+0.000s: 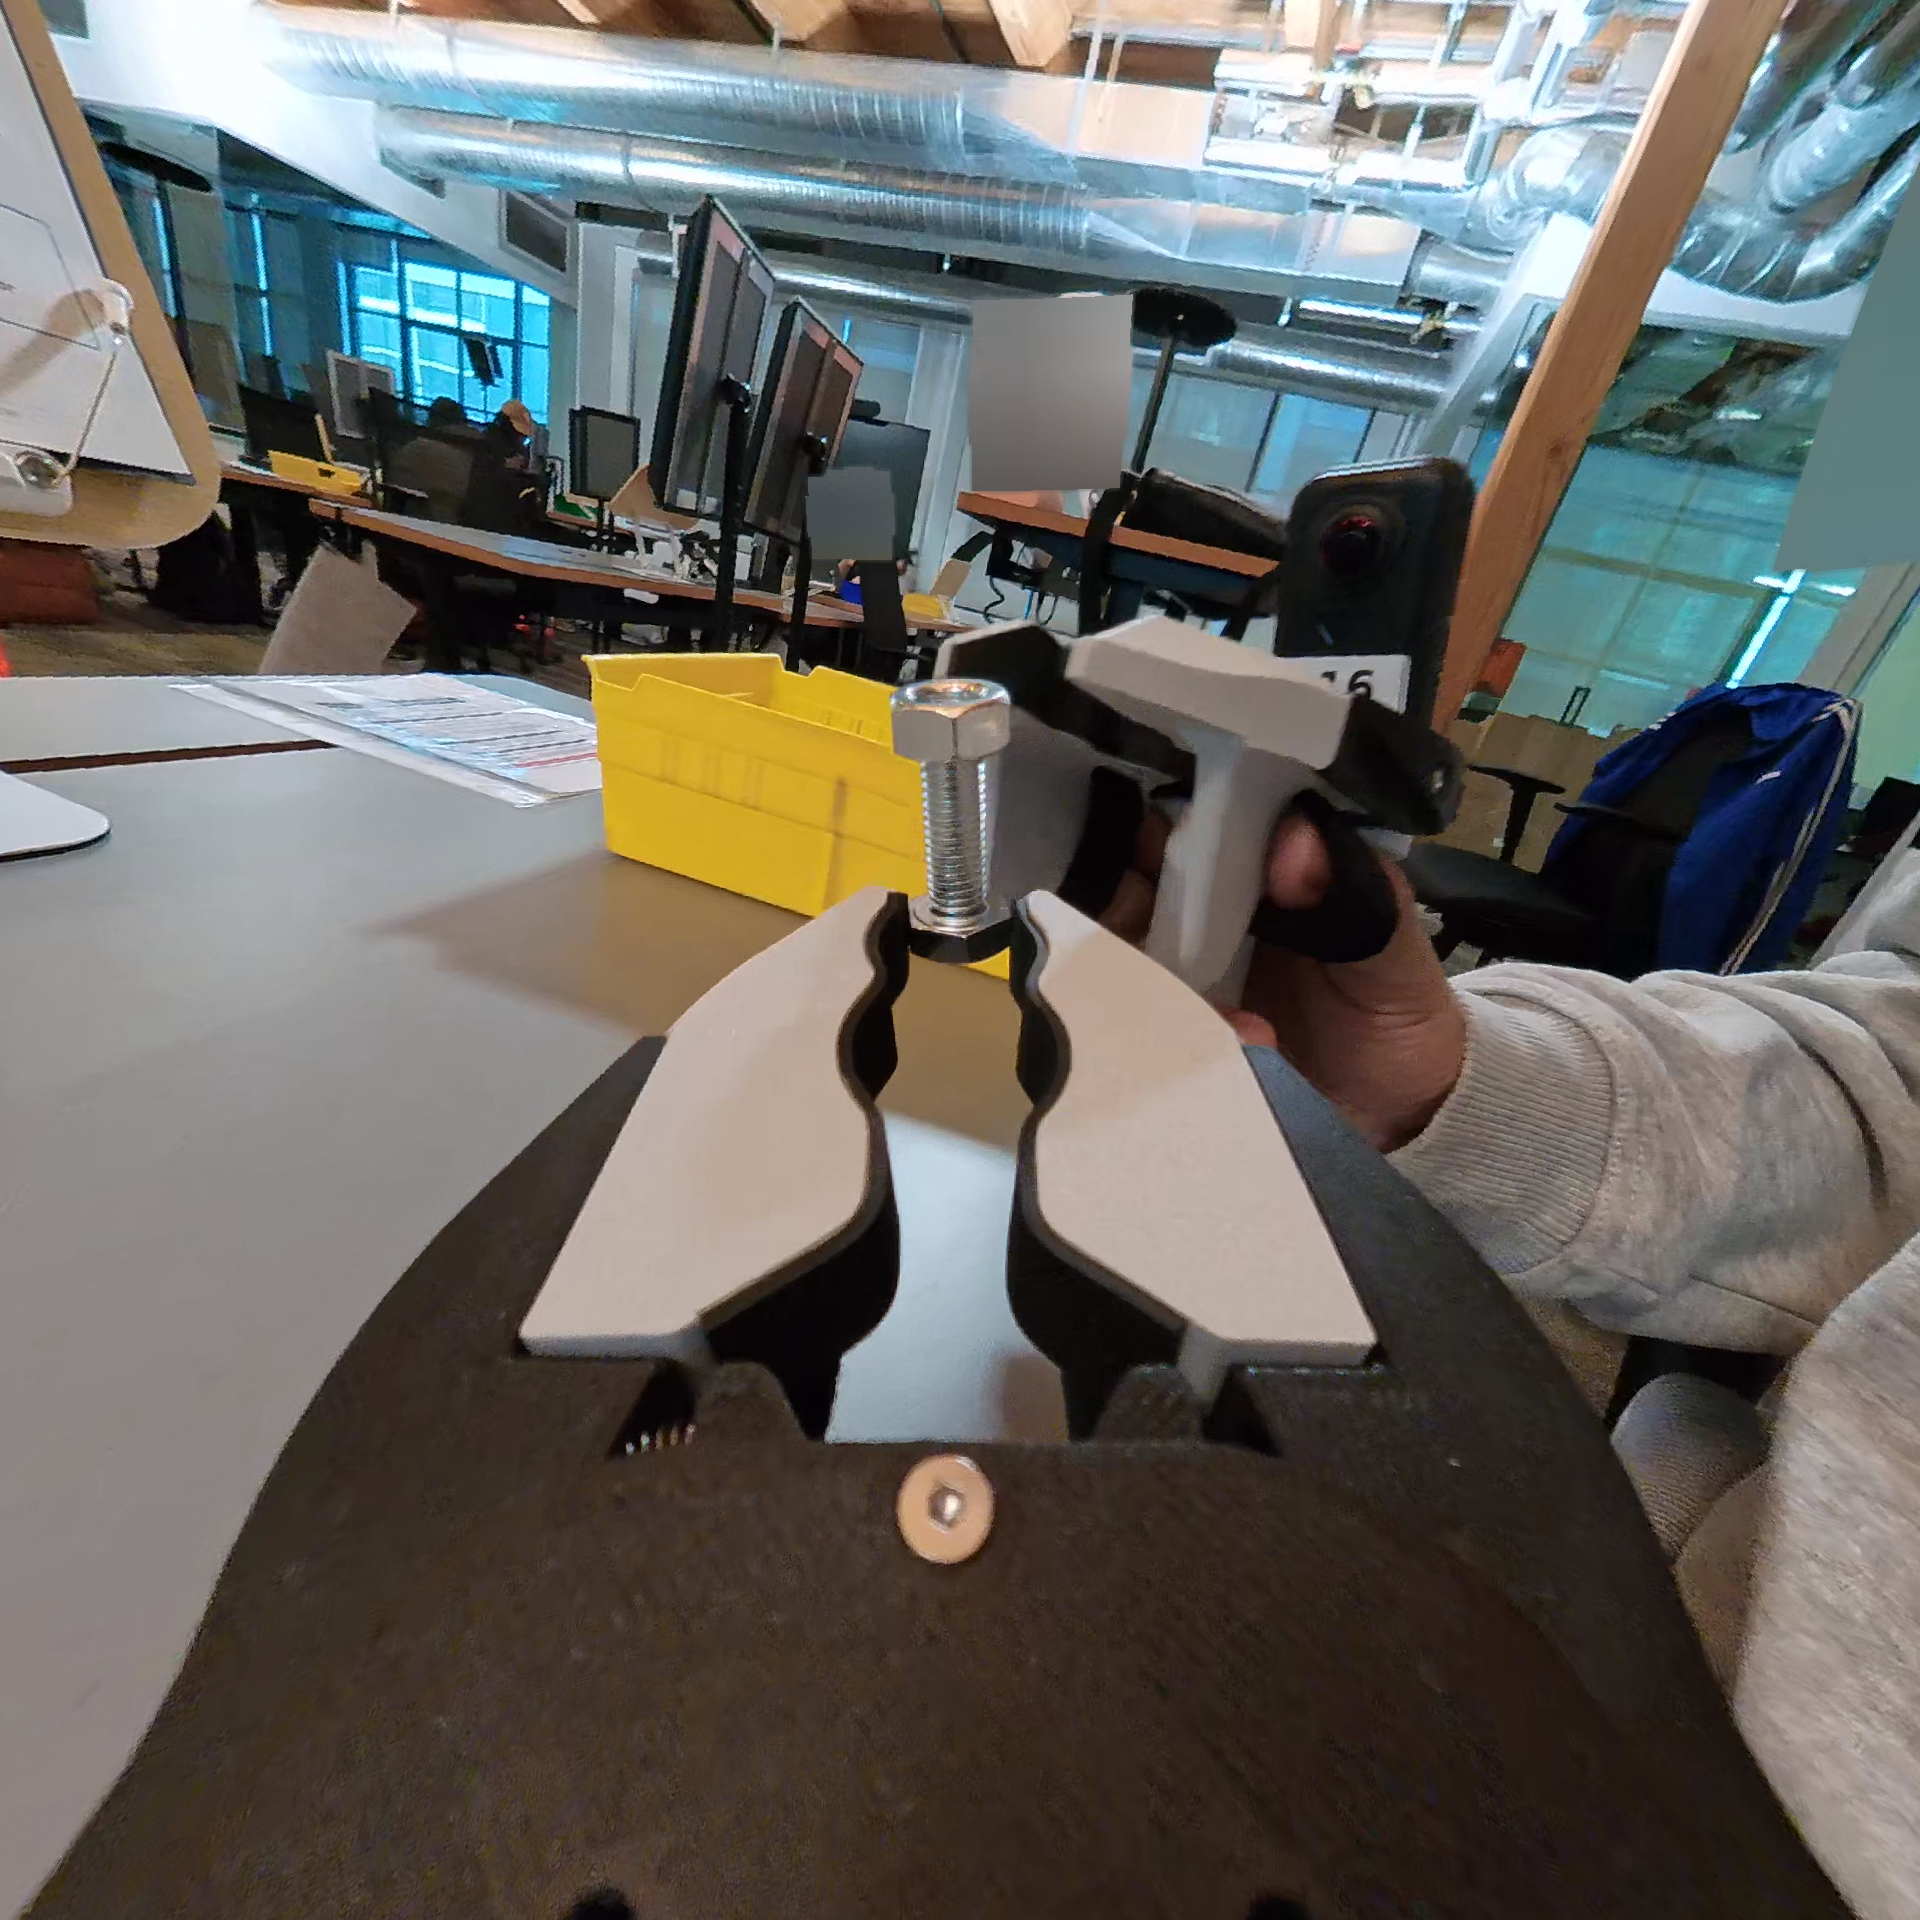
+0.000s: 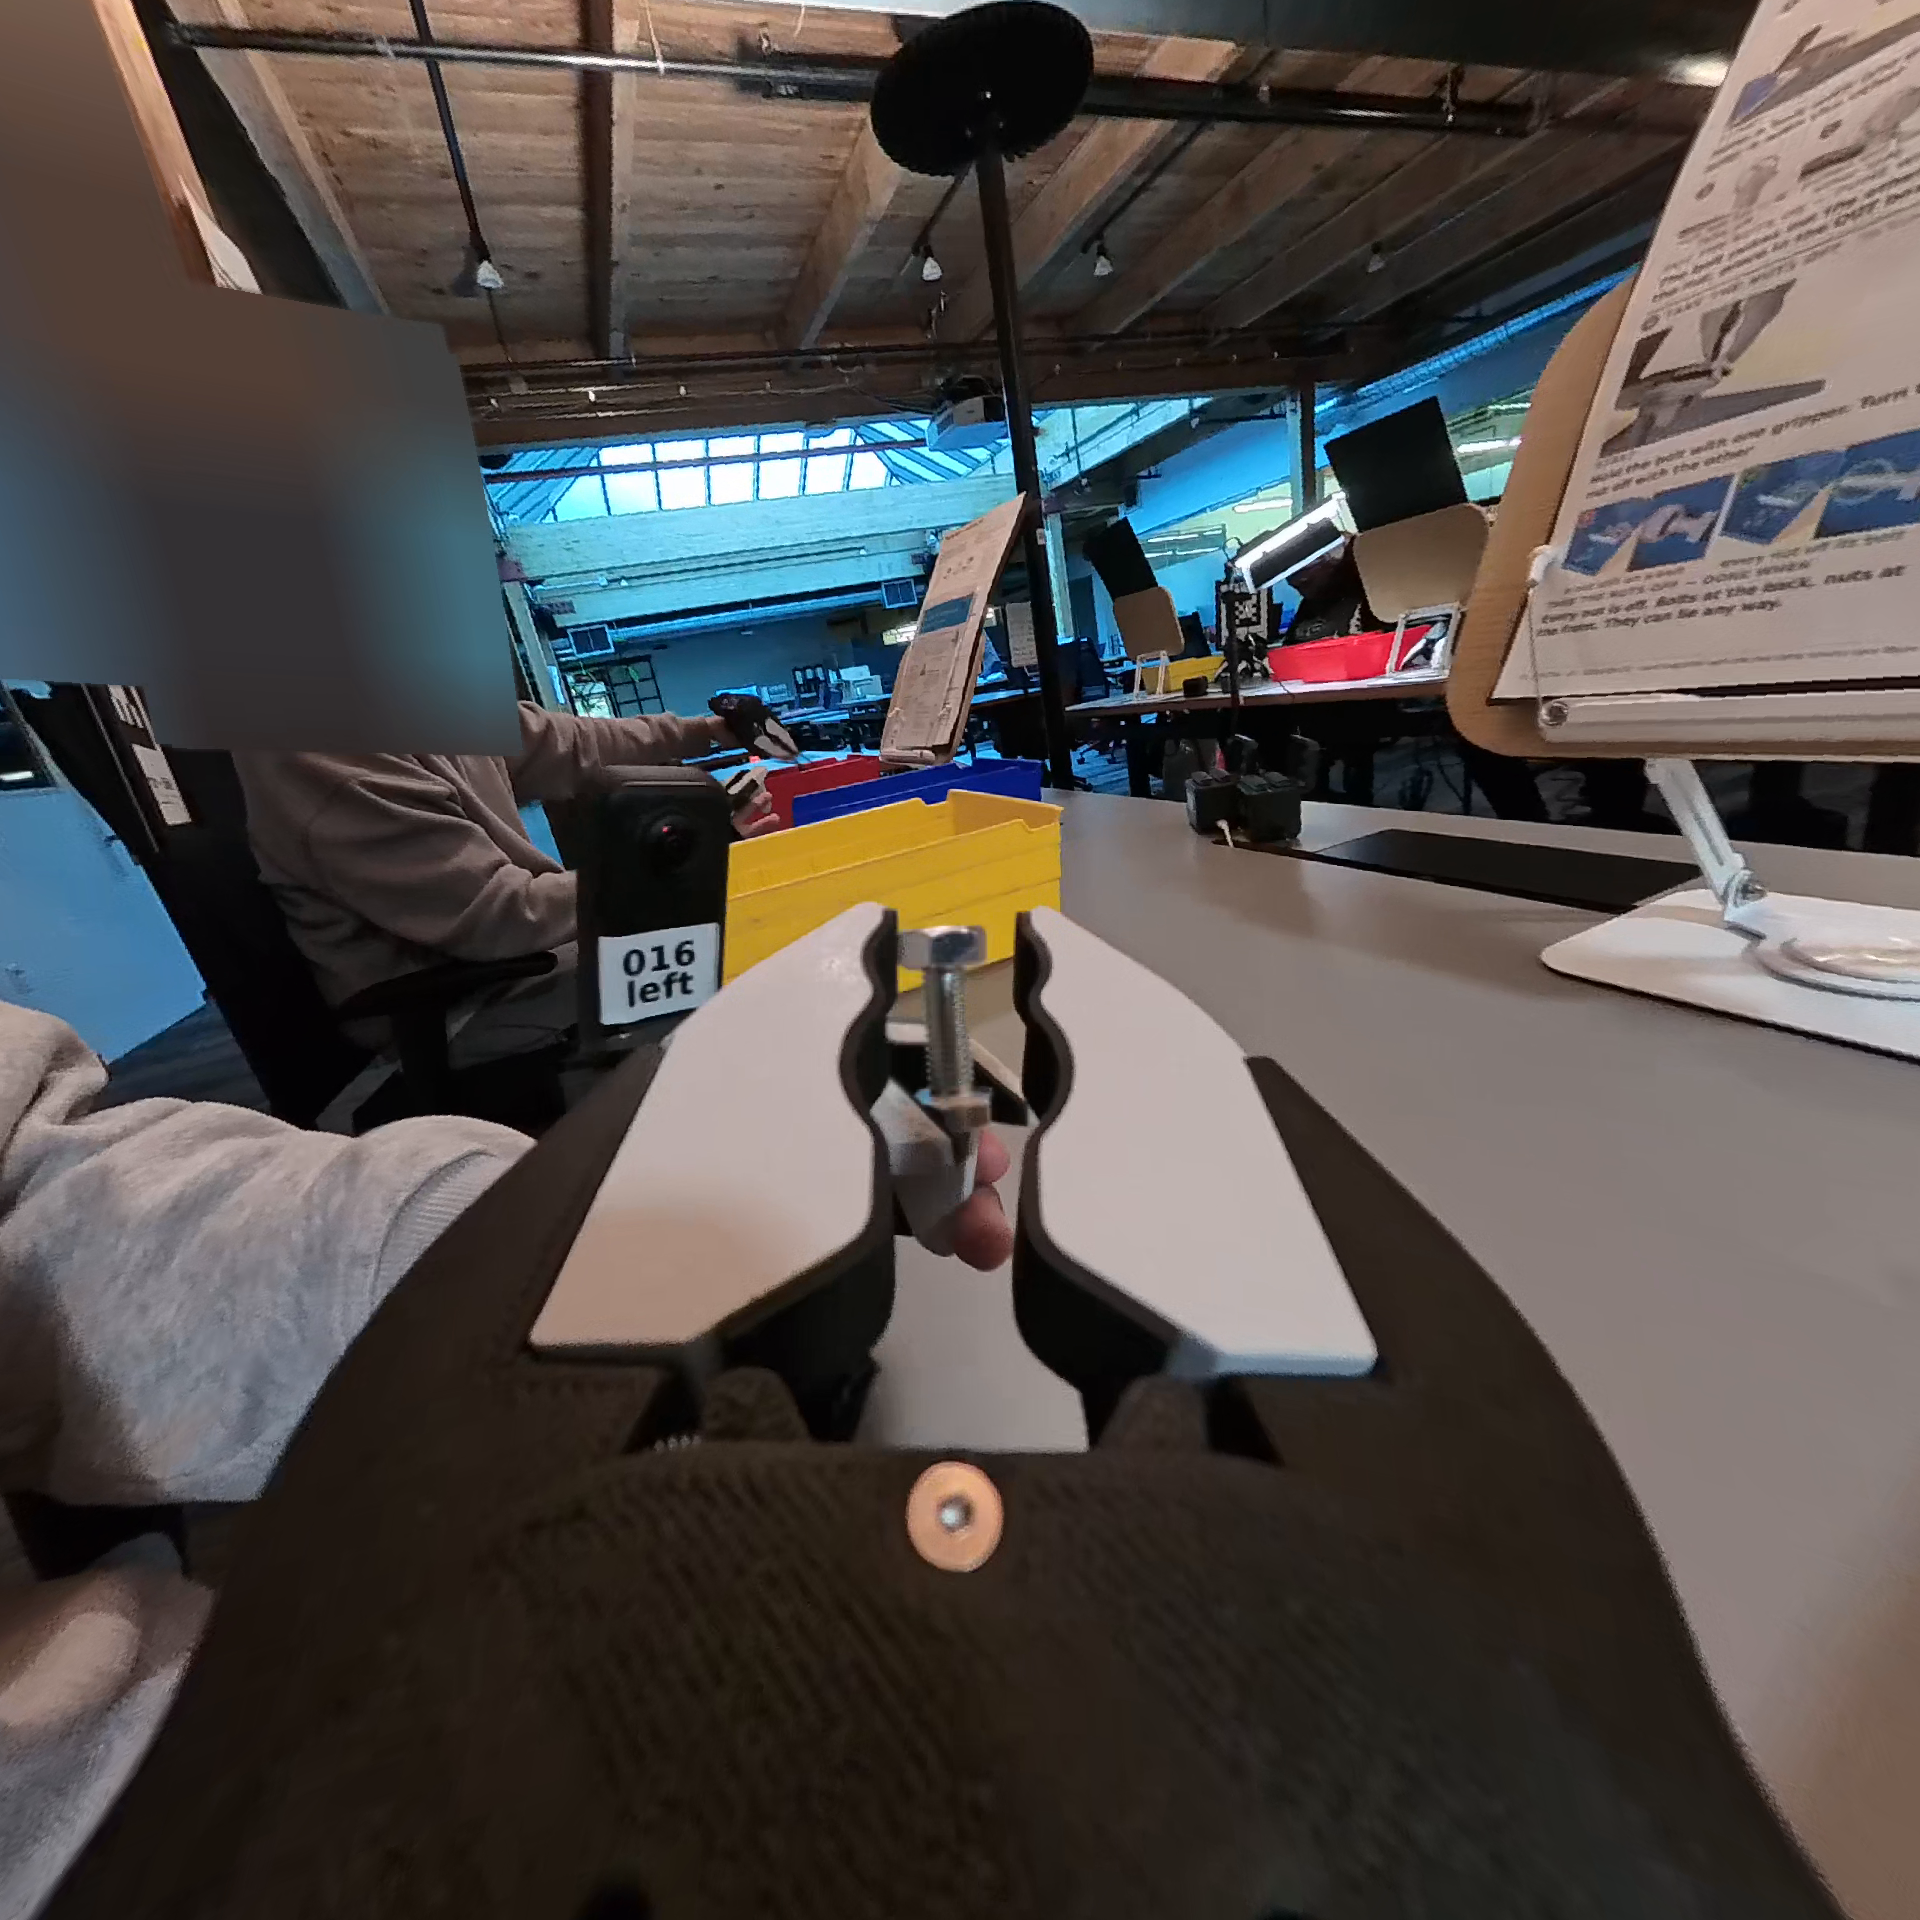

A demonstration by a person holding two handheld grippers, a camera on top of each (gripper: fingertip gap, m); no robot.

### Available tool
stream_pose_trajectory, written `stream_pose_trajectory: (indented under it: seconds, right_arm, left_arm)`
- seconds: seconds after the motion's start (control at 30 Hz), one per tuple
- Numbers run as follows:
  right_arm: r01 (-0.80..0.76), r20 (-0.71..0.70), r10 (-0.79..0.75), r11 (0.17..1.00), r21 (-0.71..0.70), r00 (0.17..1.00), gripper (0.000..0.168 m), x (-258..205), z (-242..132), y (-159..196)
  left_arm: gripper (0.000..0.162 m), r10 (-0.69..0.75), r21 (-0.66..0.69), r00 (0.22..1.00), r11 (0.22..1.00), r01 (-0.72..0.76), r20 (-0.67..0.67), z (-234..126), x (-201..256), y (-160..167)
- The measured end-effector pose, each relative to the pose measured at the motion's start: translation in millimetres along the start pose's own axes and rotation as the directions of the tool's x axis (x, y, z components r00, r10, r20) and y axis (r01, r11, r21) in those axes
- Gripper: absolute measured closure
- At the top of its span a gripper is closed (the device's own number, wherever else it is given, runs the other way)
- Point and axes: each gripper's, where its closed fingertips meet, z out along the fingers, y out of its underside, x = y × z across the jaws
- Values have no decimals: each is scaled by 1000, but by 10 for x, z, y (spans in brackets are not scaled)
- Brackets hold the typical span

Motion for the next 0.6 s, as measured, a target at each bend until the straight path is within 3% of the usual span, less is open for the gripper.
stream_pose_trajectory:
  seconds: [0.3,0.6]
  right_arm:
    - [82,-18,-83,995,-56,996,141,-27,50,98]
    - [72,-27,-73,996,-47,997,143,-1,34,79]
  left_arm:
    - [142,46,-34,999,998,-46,-6,24,48,50]
    - [142,53,-22,999,998,-53,-4,17,50,34]
